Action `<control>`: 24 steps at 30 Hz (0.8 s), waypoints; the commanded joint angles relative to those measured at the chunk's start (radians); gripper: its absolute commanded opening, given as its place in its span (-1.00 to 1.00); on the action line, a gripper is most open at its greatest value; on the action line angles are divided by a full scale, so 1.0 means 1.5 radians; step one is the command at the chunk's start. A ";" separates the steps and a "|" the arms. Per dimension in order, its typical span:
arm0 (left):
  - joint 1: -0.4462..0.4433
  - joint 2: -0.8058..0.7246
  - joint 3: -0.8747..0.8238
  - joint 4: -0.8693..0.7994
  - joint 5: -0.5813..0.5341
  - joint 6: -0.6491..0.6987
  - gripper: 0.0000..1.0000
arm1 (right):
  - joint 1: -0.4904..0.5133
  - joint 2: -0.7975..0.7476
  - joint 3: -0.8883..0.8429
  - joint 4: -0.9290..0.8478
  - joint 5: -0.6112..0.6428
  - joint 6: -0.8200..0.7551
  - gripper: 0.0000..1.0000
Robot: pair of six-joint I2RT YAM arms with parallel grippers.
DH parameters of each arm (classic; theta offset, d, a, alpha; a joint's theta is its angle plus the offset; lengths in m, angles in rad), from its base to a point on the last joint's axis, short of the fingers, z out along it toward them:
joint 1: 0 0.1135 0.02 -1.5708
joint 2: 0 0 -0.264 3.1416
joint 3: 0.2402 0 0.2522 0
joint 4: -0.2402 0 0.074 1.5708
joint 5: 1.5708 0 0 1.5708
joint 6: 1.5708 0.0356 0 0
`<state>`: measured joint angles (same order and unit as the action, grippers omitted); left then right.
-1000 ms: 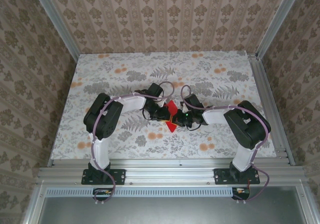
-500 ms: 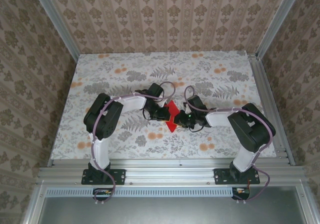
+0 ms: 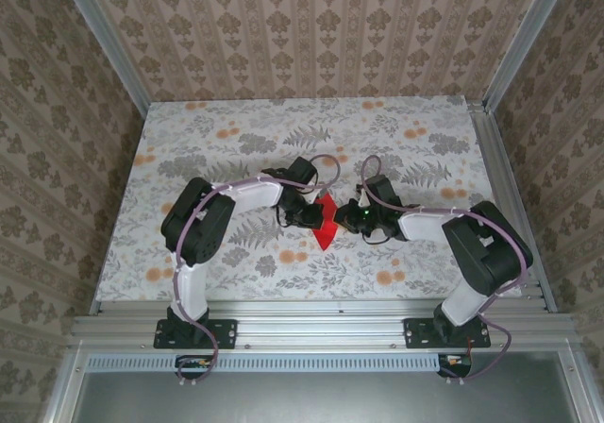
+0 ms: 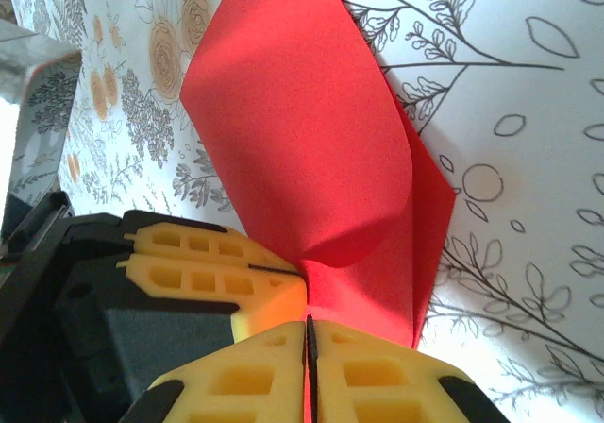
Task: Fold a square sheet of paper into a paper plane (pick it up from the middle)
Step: Third fold the triangle at the center of the table.
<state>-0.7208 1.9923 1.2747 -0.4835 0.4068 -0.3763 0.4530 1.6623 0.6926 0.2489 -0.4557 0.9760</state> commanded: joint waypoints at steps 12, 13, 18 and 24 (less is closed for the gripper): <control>-0.009 0.047 -0.036 -0.072 -0.136 0.035 -0.82 | -0.026 0.100 0.051 0.026 -0.002 0.003 -0.76; -0.009 0.048 -0.036 -0.072 -0.137 0.036 -0.82 | -0.026 0.102 0.055 0.015 0.003 -0.001 -0.76; -0.009 0.050 -0.037 -0.072 -0.139 0.038 -0.82 | -0.032 0.100 0.064 -0.044 0.040 -0.027 -0.76; -0.009 0.055 -0.037 -0.069 -0.136 0.038 -0.83 | -0.044 0.102 0.066 -0.059 0.049 -0.047 -0.76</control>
<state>-0.7383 1.9877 1.2781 -0.4900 0.3576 -0.3481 0.4065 1.8004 0.7799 0.2226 -0.4389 0.9413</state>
